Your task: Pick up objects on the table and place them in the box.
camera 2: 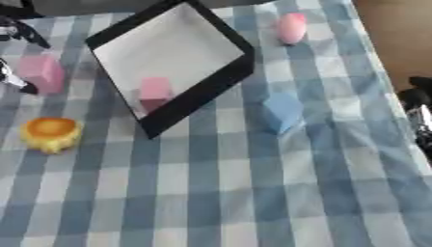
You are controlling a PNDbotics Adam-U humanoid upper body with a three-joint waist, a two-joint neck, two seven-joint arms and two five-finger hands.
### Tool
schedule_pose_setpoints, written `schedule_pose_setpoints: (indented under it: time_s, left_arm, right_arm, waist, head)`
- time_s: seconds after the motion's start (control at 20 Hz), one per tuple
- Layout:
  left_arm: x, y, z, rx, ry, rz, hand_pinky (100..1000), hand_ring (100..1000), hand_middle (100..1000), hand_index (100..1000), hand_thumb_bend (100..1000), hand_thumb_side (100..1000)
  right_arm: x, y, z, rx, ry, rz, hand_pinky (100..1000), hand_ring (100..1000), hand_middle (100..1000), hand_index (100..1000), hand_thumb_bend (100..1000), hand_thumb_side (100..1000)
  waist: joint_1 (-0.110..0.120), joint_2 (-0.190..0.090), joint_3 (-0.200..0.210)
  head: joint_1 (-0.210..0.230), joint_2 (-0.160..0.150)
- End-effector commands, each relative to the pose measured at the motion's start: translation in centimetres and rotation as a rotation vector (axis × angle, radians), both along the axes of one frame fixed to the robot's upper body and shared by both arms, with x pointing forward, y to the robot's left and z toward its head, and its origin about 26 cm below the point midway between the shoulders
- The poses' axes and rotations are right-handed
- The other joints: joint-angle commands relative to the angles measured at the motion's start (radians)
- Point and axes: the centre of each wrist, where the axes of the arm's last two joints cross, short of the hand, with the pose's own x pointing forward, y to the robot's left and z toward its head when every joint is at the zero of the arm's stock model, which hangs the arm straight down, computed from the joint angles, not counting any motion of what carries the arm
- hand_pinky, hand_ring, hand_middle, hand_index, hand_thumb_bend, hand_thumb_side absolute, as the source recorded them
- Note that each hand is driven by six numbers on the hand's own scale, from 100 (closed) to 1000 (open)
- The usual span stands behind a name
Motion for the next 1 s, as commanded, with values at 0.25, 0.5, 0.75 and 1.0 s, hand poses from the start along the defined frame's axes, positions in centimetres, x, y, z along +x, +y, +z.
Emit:
schedule_pose_setpoints:
  time_s: [0.25, 0.5, 0.75, 1.0]
  left_arm:
    - [-0.1, 1.0, 1.2, 0.038, 0.023, -0.056, 928, 900, 801, 893, 579, 331]
    - [0.0, 1.3, 0.7, 0.02, 0.015, -0.032, 918, 887, 781, 886, 567, 311]
    - [0.1, 1.6, 0.3, 0.008, 0.016, -0.008, 906, 874, 768, 879, 546, 294]
    - [0.2, 1.9, 0.0, 0.009, 0.019, 0.011, 870, 839, 737, 864, 539, 100]
  right_arm:
    - [-0.1, 0.4, 0.4, -0.025, -0.012, 0.003, 841, 778, 644, 799, 100, 623]
    - [0.0, 0.6, 0.3, -0.032, -0.007, 0.007, 841, 777, 642, 797, 100, 628]
    - [0.0, 0.9, 0.3, -0.038, -0.004, 0.009, 840, 777, 641, 797, 100, 633]
    - [0.0, 1.0, 0.1, -0.041, 0.006, 0.008, 840, 777, 641, 797, 100, 641]
  waist:
    - [0.0, 0.007, -0.006]
    - [-0.003, 0.018, -0.011]
    - [-0.005, 0.026, -0.014]
    - [-0.006, 0.03, -0.014]
  head:
    - [0.015, -0.021]
    - [0.021, -0.029]
    - [0.025, -0.032]
    - [0.024, -0.032]
